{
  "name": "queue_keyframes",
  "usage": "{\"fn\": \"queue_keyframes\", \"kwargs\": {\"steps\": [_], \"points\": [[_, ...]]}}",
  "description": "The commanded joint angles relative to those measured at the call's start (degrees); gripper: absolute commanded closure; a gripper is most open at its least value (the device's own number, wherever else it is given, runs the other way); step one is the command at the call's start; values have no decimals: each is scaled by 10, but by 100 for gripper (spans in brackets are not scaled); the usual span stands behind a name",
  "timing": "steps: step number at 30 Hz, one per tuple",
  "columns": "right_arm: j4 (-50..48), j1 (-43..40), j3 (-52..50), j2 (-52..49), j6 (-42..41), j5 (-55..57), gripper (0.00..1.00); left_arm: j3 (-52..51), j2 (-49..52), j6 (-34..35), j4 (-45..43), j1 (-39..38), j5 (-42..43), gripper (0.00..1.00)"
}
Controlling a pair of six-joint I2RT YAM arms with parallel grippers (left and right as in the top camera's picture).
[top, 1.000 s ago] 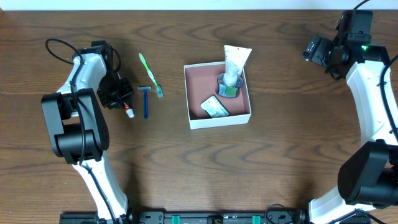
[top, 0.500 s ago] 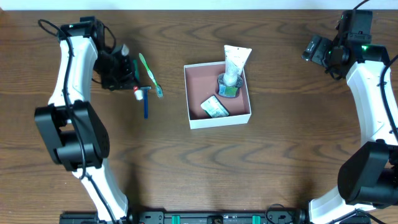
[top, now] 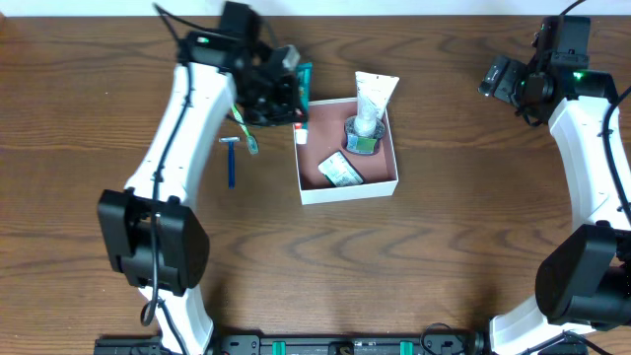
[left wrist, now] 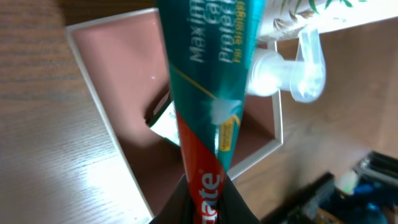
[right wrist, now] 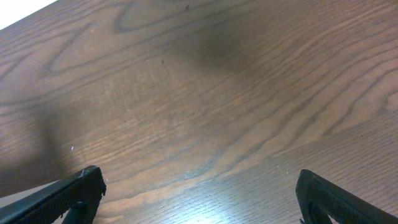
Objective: Pack container
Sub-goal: 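Carry the toothpaste into the box and release it, then move the left gripper to the blue razor and grasp it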
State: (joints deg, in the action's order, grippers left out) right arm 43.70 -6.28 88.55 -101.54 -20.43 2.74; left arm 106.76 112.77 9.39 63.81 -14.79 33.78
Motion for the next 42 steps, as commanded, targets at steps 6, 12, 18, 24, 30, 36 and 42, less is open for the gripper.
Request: {"fn": "queue_keyframes", "kwargs": {"steps": [6, 12, 18, 24, 30, 36, 42], "points": [[0, 3, 5, 2, -8, 0, 1, 3, 3, 171, 9, -72, -162, 90], [0, 3, 5, 2, -8, 0, 1, -10, 4, 186, 26, -91, -170, 89], [0, 3, 5, 2, -8, 0, 1, -35, 4, 185, 26, -91, -170, 55], [0, 3, 5, 2, -8, 0, 1, -35, 4, 178, 16, -90, -170, 48], [0, 3, 5, 2, -8, 0, 1, -19, 1, 159, 12, -53, -169, 48], [0, 3, 5, 2, -8, 0, 1, -12, -9, 117, 16, 40, -170, 48], [0, 3, 5, 2, -8, 0, 1, -33, -6, 48, 24, 95, -254, 47]]}}
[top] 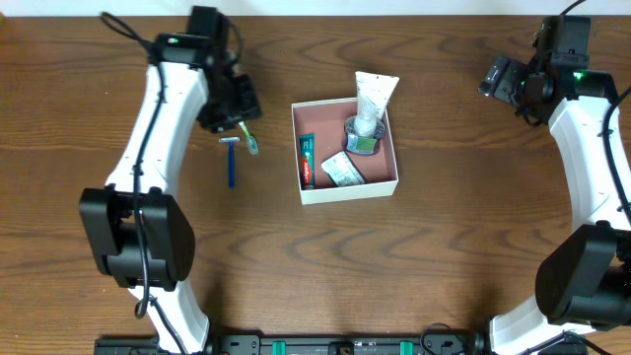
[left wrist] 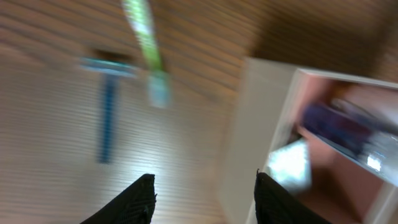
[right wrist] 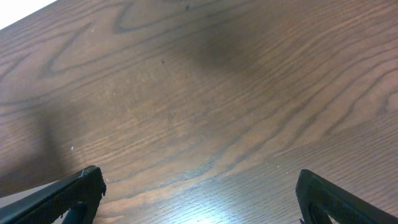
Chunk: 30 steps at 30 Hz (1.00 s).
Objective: Pack container
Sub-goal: 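Move the left gripper to the blue razor and grasp it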
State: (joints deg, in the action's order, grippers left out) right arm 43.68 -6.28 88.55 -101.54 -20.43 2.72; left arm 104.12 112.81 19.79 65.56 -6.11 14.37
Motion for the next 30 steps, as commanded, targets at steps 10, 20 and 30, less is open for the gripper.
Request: {"fn": "queue_keyframes", "kwargs": {"steps": [10, 20, 30], "points": [[0, 3, 5, 2, -8, 0, 1, -153, -6, -89, -63, 37, -124, 47], [1, 3, 5, 2, -8, 0, 1, -254, -6, -129, -178, 57, -73, 47], [0, 3, 5, 2, -8, 0, 1, -275, -3, -140, -196, 46, -78, 47]]}}
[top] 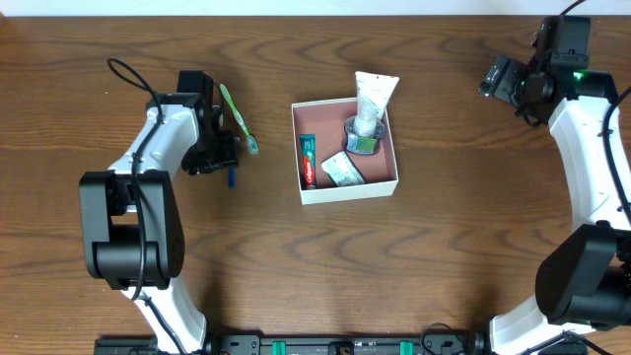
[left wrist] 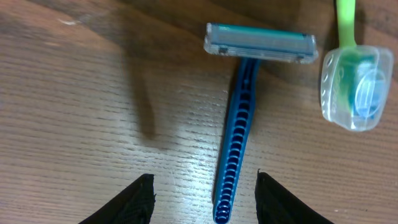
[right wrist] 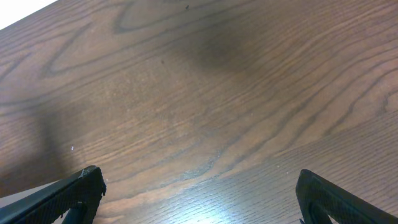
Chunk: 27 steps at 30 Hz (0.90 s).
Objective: Pack container
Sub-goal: 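Move the left gripper to the blue razor and grasp it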
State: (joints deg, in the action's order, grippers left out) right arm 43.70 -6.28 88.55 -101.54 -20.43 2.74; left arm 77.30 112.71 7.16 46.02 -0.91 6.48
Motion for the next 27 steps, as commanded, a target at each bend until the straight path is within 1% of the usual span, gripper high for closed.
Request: {"fn": "queue_keyframes", "kwargs": {"steps": [1, 10, 16, 17, 21, 24, 27], "points": [[0, 3, 5, 2, -8, 0, 1, -7, 0, -13, -1, -6, 1, 47], [0, 3, 5, 2, -8, 0, 1, -7, 49, -14, -5, -6, 2, 47], [0, 3, 5, 2, -8, 0, 1, -7, 64, -13, -9, -6, 2, 48], [0, 3, 5, 2, -8, 0, 1, -7, 65, -13, -10, -6, 2, 51], [0, 3, 5, 2, -8, 0, 1, -7, 65, -14, -9, -6, 2, 75], [0, 3, 5, 2, -7, 0, 1, -7, 65, -14, -7, -6, 2, 85], [0, 3, 5, 2, -7, 0, 1, -7, 65, -14, -4, -6, 2, 89]]}}
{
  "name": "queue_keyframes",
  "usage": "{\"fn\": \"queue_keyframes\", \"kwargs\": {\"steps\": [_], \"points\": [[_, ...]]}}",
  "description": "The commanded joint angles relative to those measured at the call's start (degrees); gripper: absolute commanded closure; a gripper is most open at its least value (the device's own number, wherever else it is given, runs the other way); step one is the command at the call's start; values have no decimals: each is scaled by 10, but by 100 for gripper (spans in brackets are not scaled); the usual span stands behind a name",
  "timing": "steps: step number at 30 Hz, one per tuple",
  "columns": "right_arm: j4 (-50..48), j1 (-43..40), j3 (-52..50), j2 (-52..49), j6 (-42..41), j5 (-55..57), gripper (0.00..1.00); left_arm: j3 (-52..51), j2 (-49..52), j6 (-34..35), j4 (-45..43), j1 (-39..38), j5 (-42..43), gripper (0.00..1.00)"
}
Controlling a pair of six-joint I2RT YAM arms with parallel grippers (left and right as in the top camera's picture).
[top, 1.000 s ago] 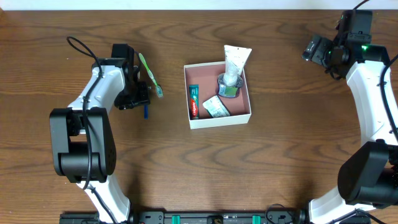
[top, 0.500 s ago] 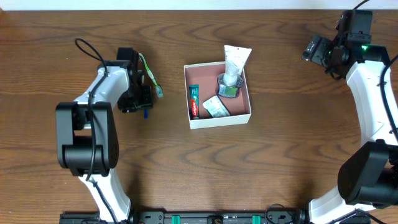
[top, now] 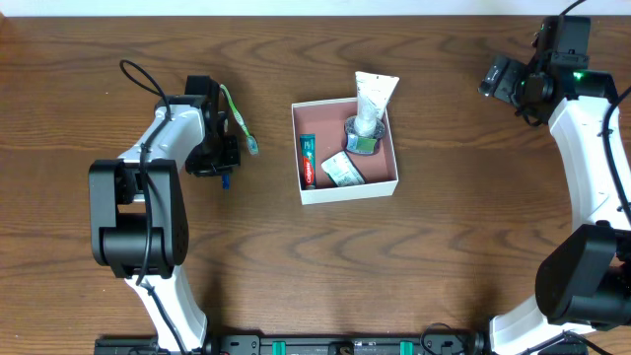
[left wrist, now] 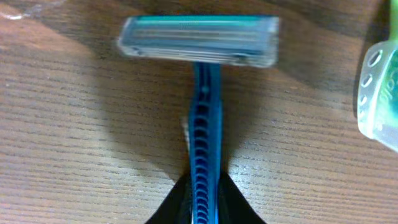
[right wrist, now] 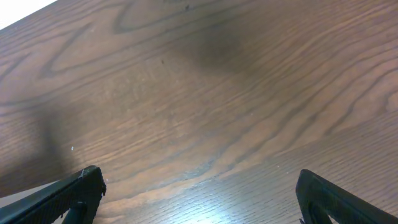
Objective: Pack container
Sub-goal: 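Move the left gripper to the blue razor and grasp it, then carry the razor into the box and release it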
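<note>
A blue razor (left wrist: 203, 112) lies on the wood, its clear head pointing away from the wrist camera. My left gripper (left wrist: 204, 202) is shut on the razor's ribbed handle, low at the table, left of the box. The white box (top: 391, 158) with a pink floor holds a red-and-green toothpaste tube (top: 307, 161), a white tube (top: 372, 99), a pump bottle (top: 361, 136) and a small packet (top: 340, 171). A green toothbrush (top: 237, 119) with a clear head cap (left wrist: 382, 99) lies just right of the razor. My right gripper (right wrist: 199, 205) is open over bare wood at the far right.
The dark wooden table (top: 414, 266) spreads around the box. The left arm (top: 168, 138) covers most of the razor from overhead. The right arm (top: 592, 128) stands along the right edge.
My left gripper was open with the razor handle between its fingers; now it is shut on that handle and closer to the razor head. The right arm has not moved.
My left gripper held the toothpaste tube over the box. Then the tube lay in the box and the gripper was open, off to the left. It then stood open over the razor, and now it is shut on the razor's handle.
</note>
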State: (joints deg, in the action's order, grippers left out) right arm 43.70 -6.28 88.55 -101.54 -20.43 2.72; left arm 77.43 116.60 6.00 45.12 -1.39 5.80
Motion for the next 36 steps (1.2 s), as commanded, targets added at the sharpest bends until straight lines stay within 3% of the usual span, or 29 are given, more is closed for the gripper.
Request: {"fn": "queue_keyframes", "kwargs": {"steps": [1, 14, 18, 26, 36], "points": [[0, 3, 5, 2, -7, 0, 1, -8, 26, -2, 6, -1, 8, 90], [0, 3, 5, 2, -8, 0, 1, 77, -16, -2, 111, -1, 15, 94], [0, 3, 5, 2, -8, 0, 1, 103, -57, -5, 134, -1, 73, 94], [0, 3, 5, 2, -8, 0, 1, 107, -153, 8, 109, -17, 273, 94], [0, 3, 5, 2, -8, 0, 1, 107, -180, 86, 45, -149, 263, 94]]}}
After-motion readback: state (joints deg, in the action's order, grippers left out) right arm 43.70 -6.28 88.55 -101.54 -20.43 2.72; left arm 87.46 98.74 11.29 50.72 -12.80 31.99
